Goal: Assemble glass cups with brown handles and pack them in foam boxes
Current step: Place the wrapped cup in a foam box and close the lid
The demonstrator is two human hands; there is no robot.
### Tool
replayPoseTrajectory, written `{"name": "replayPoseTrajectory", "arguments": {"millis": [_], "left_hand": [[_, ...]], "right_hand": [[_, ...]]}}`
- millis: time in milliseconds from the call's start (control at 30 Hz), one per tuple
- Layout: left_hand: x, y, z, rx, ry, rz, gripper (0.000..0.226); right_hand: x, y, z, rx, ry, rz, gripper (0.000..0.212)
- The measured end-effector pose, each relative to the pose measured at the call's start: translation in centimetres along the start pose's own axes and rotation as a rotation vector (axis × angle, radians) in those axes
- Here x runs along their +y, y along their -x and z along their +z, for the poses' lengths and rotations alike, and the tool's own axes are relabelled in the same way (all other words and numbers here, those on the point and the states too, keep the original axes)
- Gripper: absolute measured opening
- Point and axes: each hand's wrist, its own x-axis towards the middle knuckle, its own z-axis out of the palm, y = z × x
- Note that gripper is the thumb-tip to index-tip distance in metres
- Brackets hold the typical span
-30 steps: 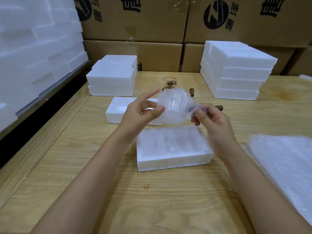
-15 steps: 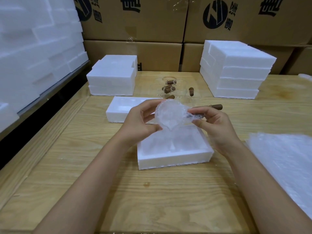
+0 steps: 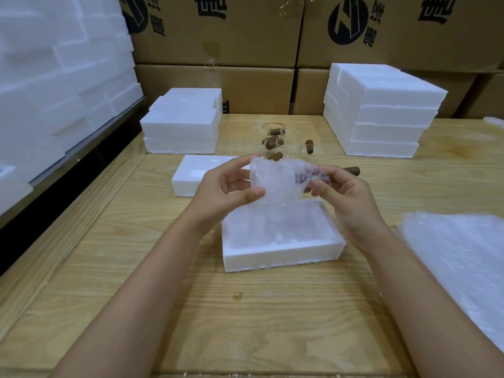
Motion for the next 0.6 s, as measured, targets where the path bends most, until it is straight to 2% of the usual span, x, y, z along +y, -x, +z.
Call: {"name": "replayPoseTrajectory", "arguments": {"millis": [167,433,600], "left_hand": [[0.2,0.2,0.0,0.011,-0.022,-0.041,0.036],[0.6,1.4,-1.5,-0.118,-0.191,-0.046,0.071],[0.8,1.7,-1.8,-0.169,-0.337,-0.068,0.068]], "right_hand": [[-0.1,0.1,0.8,-0.009,0.035,-0.004,0.020],[-0.2,0.3,0.8,-0.174,0.109,0.050,0.016],[-0.2,0.4,0.7,-0.233,0.213,0.087,0.012]]}}
